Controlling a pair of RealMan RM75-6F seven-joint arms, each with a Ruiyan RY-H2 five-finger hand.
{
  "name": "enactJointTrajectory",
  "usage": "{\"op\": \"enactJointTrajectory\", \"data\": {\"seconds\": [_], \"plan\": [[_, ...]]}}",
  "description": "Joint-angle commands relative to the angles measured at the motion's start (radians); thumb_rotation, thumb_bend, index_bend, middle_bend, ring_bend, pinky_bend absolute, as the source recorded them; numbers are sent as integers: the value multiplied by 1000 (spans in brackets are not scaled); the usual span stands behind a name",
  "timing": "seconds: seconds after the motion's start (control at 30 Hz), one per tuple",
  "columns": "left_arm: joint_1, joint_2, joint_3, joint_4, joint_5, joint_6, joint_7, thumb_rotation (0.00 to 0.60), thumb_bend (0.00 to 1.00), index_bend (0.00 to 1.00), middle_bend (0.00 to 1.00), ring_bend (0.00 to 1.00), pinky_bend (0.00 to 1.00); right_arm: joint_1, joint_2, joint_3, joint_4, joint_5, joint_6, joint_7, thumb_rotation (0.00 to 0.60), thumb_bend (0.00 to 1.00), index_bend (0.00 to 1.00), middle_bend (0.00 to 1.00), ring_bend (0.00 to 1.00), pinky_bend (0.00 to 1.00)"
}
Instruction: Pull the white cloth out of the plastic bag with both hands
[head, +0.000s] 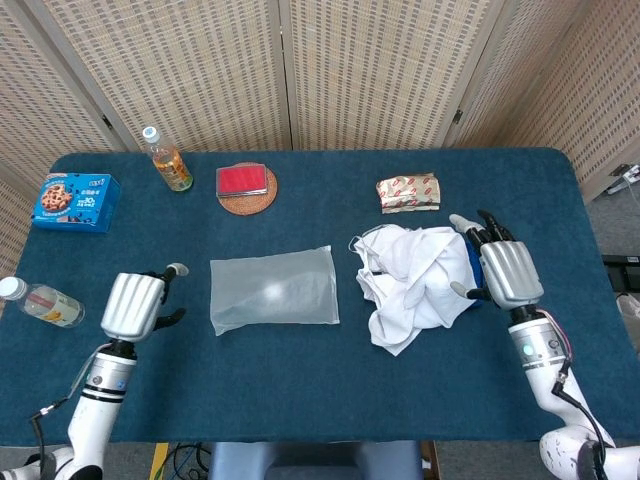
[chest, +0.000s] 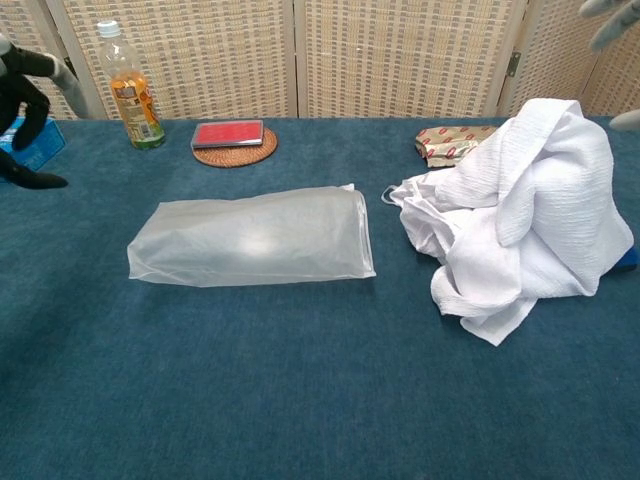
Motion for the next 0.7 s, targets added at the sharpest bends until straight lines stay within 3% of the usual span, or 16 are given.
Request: {"op": "enactJointTrajectory", "data": {"seconds": [0.03,0.27,0.7], "plan": [[19,55,-12,-36,-28,10,13,600,36,402,596,607,819,-31,25,-32,-25,-40,25,-2,600,0,159,236,54,214],[68,149,21,-32,11,46,-23,600,36,411,568,551,720,-102,60,-100,-35,-149,83,55,600,0,163,236,56,214],[200,259,138,3,167,150,-146,600,36,414,554,551,715,-225,73,-209,-4,-293,178,130,600,0,167,236,59,214]]}}
